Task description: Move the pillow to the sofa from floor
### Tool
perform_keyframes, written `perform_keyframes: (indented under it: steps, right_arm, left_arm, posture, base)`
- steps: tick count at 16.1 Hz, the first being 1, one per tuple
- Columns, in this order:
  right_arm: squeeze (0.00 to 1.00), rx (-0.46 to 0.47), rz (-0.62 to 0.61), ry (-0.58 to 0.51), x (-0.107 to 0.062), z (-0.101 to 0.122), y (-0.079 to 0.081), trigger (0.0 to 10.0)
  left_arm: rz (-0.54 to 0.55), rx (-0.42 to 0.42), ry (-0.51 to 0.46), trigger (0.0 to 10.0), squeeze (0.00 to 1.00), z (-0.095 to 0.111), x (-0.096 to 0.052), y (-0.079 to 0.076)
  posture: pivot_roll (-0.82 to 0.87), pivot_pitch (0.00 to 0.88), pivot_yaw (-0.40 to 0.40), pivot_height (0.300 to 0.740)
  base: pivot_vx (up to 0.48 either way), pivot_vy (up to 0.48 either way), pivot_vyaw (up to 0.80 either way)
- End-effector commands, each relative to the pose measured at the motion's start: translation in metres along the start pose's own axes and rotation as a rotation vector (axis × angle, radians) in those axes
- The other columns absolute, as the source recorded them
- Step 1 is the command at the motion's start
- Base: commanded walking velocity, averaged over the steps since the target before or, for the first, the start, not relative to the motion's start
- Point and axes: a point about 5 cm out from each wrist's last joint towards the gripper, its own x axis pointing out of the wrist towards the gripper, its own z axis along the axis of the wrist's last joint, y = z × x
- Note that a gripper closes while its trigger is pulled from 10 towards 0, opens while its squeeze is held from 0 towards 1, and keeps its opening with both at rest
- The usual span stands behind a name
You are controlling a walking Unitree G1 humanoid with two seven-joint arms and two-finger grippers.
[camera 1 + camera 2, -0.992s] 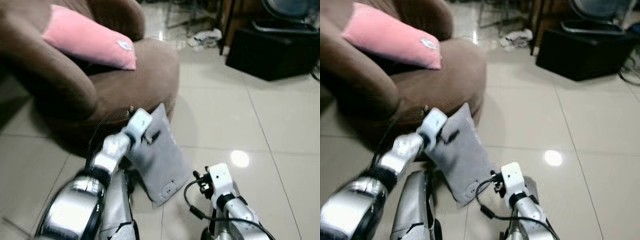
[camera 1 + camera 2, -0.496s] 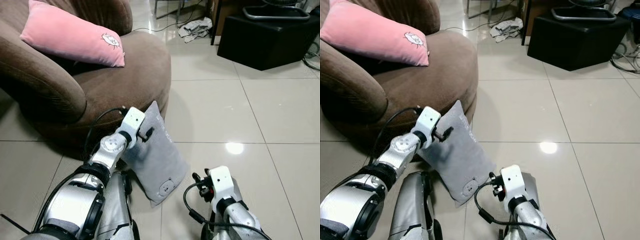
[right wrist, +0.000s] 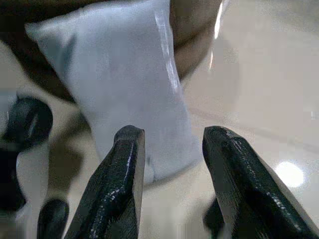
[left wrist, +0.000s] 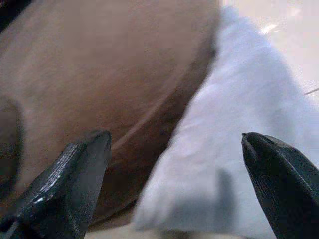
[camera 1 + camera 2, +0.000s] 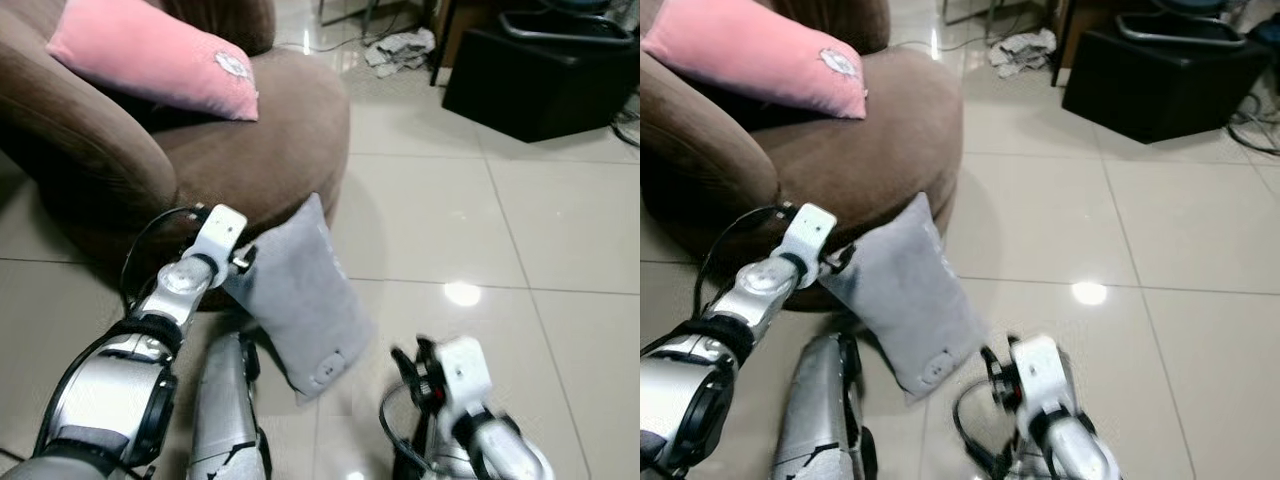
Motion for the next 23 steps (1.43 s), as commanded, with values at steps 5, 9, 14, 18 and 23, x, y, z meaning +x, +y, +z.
perform_keyframes:
  steps: [5, 9, 14, 18, 23]
  right_arm:
    - [0.00, 0.041, -0.047, -0.070, -0.006, 0.019, 0.006, 10.0]
    - [0.00, 0.024, -0.062, -0.056, -0.027, 0.022, 0.008, 10.0]
    - [0.00, 0.029, -0.073, 0.001, -0.045, 0.014, 0.011, 10.0]
    - [0.00, 0.028, -0.083, 0.000, -0.042, 0.013, 0.013, 10.0]
    - [0.00, 0.016, -0.077, 0.034, -0.059, 0.012, 0.013, 10.0]
  left_arm:
    - [-0.100, -0.117, 0.010, 10.0, 0.00, 0.011, 0.009, -0.028]
    - [-0.070, -0.130, 0.032, 10.0, 0.00, 0.011, 0.011, -0.036]
    - [0.014, -0.092, 0.065, 10.0, 0.00, 0.003, 0.006, -0.010]
    - [0.034, -0.124, 0.013, 10.0, 0.00, 0.009, 0.006, -0.006]
    - [0.165, -0.092, 0.041, 10.0, 0.00, 0.007, 0.001, 0.018]
  posture:
    - [-0.14, 0.198, 0.025, 0.468]
    - [-0.20, 0.245, -0.023, 0.468]
    - [-0.21, 0.282, -0.039, 0.468]
    - [-0.20, 0.270, -0.017, 0.468]
    - [-0.25, 0.302, -0.053, 0.468]
  base:
    - [0.000, 0.000, 0.00]
    - [0.000, 0.000, 0.00]
    - [0.000, 0.000, 0.00]
    - [0.000, 0.000, 0.00]
    - [0.000, 0.000, 0.00]
